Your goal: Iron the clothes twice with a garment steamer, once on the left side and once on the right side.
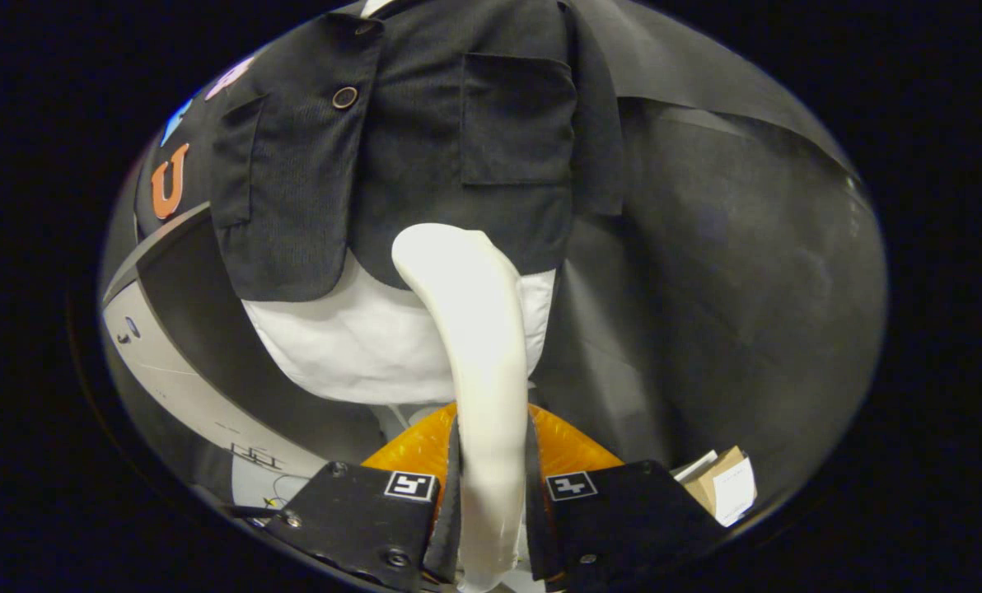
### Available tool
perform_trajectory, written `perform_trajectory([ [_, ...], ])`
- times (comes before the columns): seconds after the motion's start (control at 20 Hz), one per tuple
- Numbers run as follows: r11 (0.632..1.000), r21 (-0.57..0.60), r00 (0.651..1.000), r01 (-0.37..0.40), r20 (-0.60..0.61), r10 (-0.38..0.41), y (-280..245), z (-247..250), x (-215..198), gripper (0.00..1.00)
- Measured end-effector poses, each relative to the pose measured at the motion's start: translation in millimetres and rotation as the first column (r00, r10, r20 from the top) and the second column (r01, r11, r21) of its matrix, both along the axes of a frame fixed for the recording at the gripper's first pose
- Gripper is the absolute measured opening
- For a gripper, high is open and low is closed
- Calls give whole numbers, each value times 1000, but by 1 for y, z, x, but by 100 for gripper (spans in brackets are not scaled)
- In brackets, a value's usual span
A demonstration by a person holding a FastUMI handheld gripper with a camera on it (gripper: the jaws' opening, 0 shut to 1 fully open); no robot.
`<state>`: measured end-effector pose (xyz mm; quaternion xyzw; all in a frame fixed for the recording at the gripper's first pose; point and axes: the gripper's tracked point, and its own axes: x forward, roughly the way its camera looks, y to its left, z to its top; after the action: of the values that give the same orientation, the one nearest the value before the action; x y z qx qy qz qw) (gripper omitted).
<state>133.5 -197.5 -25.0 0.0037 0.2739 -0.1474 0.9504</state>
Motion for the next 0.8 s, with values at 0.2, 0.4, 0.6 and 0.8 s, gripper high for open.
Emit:
perform_trajectory([
  [0.2,999,-9,998,39,45,-39,-2,2,3,36],
  [0.4,998,-26,990,60,128,-56,-4,11,4,36],
  [0.6,996,-14,973,84,218,-78,9,29,-5,36],
  [0.8,996,-24,951,86,299,-75,37,64,-38,36],
])
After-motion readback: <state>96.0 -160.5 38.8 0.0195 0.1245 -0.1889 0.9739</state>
